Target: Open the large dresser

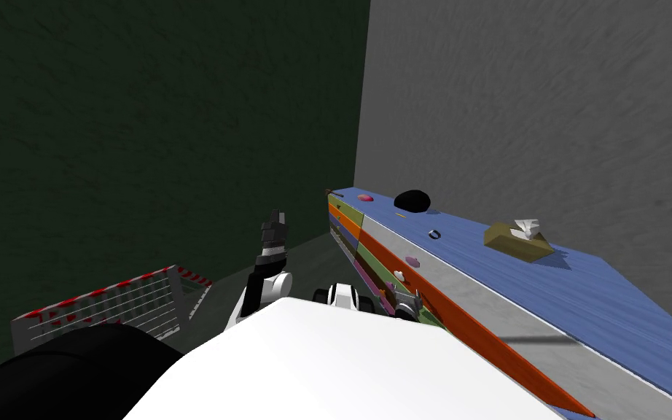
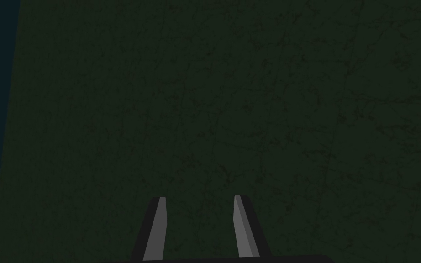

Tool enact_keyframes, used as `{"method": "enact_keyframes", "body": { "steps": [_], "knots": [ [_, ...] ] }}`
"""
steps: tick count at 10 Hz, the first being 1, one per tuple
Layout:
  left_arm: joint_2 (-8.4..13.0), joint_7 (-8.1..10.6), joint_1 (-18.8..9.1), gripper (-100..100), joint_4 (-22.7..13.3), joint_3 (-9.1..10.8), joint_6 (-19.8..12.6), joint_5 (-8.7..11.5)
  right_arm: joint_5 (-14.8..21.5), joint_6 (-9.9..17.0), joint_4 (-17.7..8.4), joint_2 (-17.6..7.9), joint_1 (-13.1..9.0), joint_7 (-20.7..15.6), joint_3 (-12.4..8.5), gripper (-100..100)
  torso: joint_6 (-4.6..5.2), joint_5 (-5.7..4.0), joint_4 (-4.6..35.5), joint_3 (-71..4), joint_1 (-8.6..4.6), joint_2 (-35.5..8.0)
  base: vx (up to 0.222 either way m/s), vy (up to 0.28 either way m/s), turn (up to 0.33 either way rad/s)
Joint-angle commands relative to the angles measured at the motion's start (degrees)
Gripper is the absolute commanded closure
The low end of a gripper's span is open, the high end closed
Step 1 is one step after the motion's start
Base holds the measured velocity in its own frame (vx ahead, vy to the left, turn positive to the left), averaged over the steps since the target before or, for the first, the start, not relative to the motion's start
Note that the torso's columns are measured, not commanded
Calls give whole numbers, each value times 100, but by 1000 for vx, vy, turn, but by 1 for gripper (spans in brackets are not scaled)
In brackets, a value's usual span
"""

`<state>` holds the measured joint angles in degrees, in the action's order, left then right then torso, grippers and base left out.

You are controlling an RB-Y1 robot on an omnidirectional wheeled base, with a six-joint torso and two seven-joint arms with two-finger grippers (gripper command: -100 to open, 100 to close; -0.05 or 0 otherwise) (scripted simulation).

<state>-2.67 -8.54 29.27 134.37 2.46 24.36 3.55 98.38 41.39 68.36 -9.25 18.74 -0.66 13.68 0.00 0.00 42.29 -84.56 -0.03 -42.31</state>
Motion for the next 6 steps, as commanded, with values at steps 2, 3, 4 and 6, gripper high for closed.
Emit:
{"method": "enact_keyframes", "body": {
  "steps": [2,3,4,6],
  "knots": [
    [0,0,0,0,0,0,0,0,561,535,-448,67,16,3,118,-100,0,0,0,1,2,-1,58,-2,-12],
    [0,0,0,0,0,0,0,0,603,536,-448,67,16,3,118,-100,0,-1,0,-1,1,3,55,-9,-6],
    [0,0,0,0,0,0,0,0,844,764,-651,102,19,14,172,-100,0,0,0,-1,1,1,69,4,-15],
    [0,0,0,0,0,0,0,0,1087,981,-843,137,22,25,224,-100,0,2,-3,-7,10,13,84,17,-20]
  ]
}}
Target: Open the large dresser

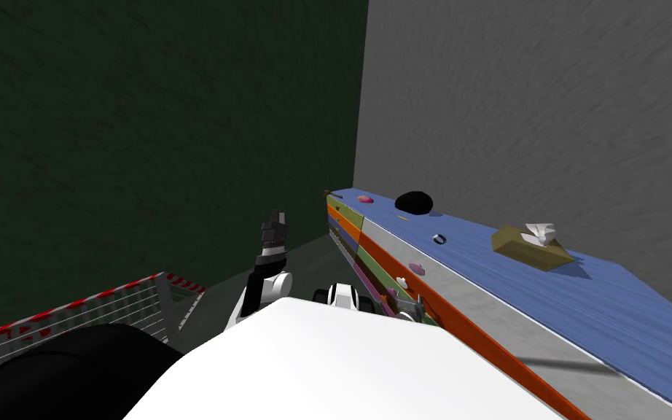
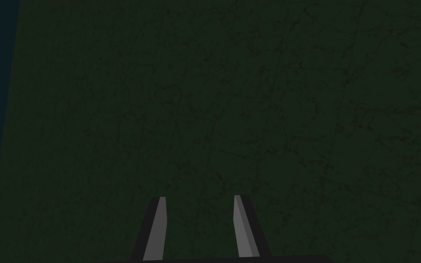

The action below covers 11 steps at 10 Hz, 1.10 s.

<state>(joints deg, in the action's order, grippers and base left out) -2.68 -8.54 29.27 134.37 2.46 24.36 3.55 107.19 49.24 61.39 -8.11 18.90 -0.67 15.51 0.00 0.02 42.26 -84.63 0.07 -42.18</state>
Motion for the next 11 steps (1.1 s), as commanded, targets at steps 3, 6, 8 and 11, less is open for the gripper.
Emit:
{"method": "enact_keyframes", "body": {
  "steps": [3,6,8,11],
  "knots": [
    [0,0,0,0,0,0,0,0,767,729,-630,116,23,52,178,-100,0,-3,4,9,-9,-15,66,7,-23],
    [0,0,0,0,0,0,0,0,1242,1173,-959,175,44,71,280,-100,0,-2,2,5,-7,-10,77,7,-23],
    [0,0,-1,0,0,0,0,0,1460,1384,-1126,196,58,80,334,-100,0,-3,5,11,-10,-19,48,0,-21],
    [0,0,-1,0,0,0,0,0,1396,1325,-1082,189,50,81,318,100,0,-2,5,12,-7,-20,7,0,-2]
  ]
}}
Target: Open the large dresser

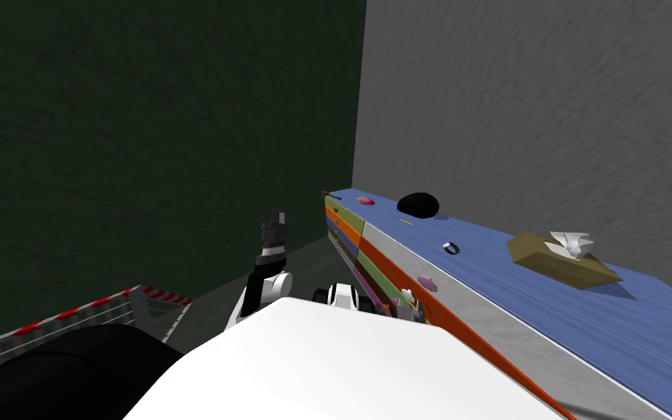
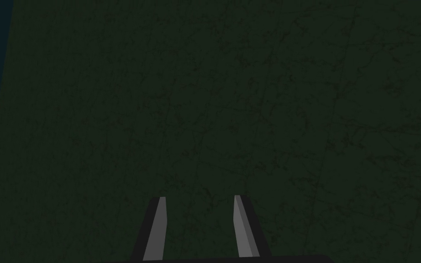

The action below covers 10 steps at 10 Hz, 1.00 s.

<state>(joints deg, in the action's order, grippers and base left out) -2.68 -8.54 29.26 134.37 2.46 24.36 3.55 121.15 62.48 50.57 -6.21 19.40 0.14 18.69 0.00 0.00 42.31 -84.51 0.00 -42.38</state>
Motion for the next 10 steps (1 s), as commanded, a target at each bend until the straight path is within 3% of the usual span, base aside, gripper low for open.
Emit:
{"method": "enact_keyframes", "body": {
  "steps": [1,5,10],
  "knots": [
    [0,0,0,0,0,0,0,0,52,1,131,54,90,-86,24,100,-5,-10,-6,0,-4,10,-56,49,-61],
    [-2,0,-2,0,0,-2,0,0,92,9,294,83,168,-179,25,100,-10,-26,-18,-5,-4,28,-110,123,-23],
    [0,0,-4,0,-1,-1,-1,0,-767,330,-65,315,-361,-622,-349,100,-18,-19,-6,0,-2,17,-180,30,356]
  ]
}}
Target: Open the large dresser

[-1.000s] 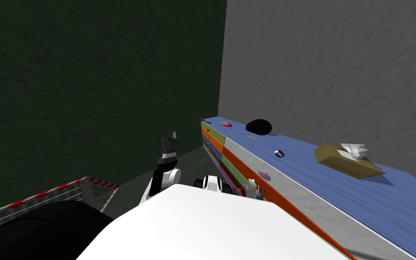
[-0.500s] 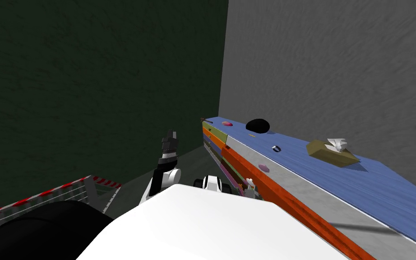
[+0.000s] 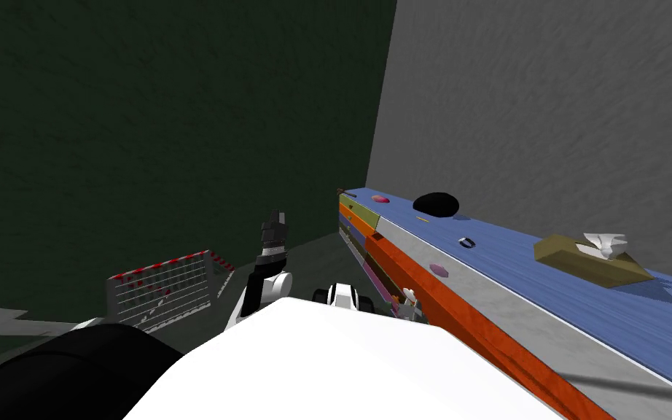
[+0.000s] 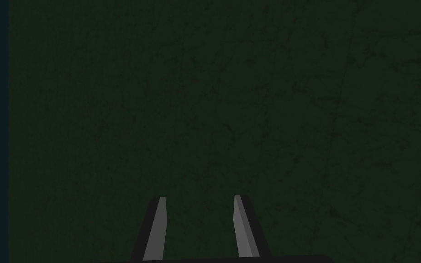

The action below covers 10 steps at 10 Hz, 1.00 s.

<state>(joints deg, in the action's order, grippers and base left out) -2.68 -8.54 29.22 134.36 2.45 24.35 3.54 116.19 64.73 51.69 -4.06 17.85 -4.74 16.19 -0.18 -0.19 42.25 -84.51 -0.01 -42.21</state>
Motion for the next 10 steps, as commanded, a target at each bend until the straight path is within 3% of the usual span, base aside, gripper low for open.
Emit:
{"method": "enact_keyframes", "body": {
  "steps": [1,5,6,10],
  "knots": [
    [0,0,1,0,0,0,0,0,-444,171,-249,145,-316,-221,-175,100,6,2,-4,-11,-6,16,-166,60,338],
    [0,0,1,0,0,0,0,0,-1131,434,-535,323,-753,-571,-479,100,-9,-12,-7,-12,-12,27,-197,89,372],
    [0,0,1,0,0,1,0,0,-1024,436,-471,274,-662,-514,-458,100,-15,-17,-8,-14,-23,35,-86,44,70],
    [0,0,4,0,1,1,1,0,-977,530,-471,468,-602,-588,-407,100,0,-19,-20,-12,-11,32,-42,146,-16]
  ]
}}
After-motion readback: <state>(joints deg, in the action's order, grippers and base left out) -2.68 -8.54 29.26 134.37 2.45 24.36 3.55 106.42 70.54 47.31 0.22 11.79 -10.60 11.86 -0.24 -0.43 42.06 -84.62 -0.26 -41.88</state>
